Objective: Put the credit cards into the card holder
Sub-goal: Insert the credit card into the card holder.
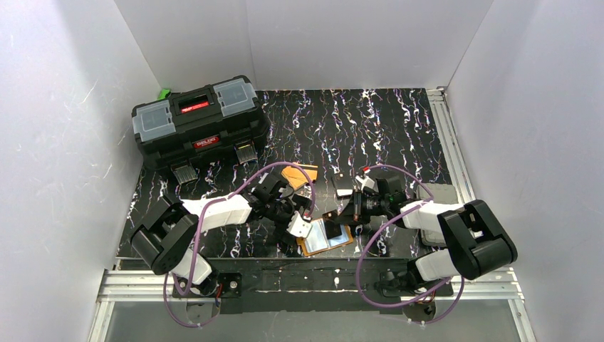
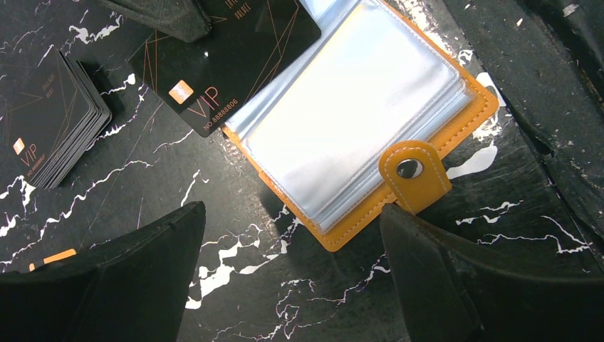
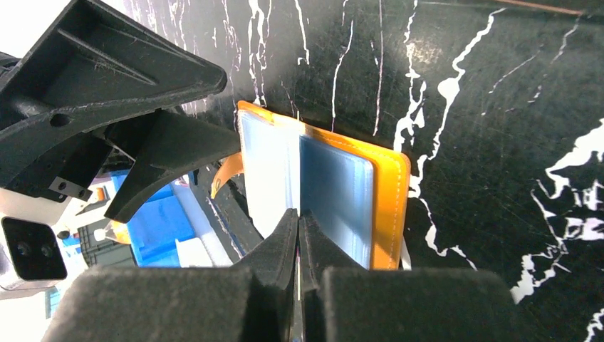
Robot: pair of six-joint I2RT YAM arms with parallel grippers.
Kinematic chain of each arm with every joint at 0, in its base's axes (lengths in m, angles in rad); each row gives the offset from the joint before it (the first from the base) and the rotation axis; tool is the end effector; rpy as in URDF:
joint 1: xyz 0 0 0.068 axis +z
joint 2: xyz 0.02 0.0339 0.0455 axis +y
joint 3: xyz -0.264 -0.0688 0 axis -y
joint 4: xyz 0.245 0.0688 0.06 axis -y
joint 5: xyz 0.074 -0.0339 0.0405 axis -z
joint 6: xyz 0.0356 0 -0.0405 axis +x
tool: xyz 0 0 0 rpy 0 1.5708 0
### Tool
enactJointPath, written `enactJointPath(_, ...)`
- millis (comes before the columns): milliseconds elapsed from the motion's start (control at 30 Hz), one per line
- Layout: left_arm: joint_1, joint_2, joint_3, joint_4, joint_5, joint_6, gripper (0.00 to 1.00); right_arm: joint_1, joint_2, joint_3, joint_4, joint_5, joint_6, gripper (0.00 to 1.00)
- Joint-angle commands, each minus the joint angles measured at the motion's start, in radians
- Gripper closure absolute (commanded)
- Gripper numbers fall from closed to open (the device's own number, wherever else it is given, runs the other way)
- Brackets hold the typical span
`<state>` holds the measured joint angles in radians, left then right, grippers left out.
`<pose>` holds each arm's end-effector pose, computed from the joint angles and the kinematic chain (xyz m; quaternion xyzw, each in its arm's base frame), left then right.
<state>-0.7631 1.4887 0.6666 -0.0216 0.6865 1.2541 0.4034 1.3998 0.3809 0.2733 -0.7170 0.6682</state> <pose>0.1843 -0.2075 0.1621 0.8084 0.3679 -0.2237 0.4013 0.2012 0.1113 0.1281 -0.0262 0.8689 0.4681 0.1588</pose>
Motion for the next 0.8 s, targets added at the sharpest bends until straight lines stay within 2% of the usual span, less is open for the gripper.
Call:
enactJointPath(0,-0.008,0.016,-0.008,-0.024,-0.003,-0.001,0.08,-0.006,-0.006,-0.021,0.095,-0.045,0.028,0.99)
enactJointPath(433,-0.007,0.009,-0.010,-0.022,-0.010,-0.008,0.08,-0.025,-0.025,-0.043,0.150,-0.086,0.049,0.99)
enactJointPath(767,-0.007,0.007,-0.015,-0.011,-0.015,-0.013,0.08,-0.023,0.040,-0.055,0.215,-0.111,0.068,0.99)
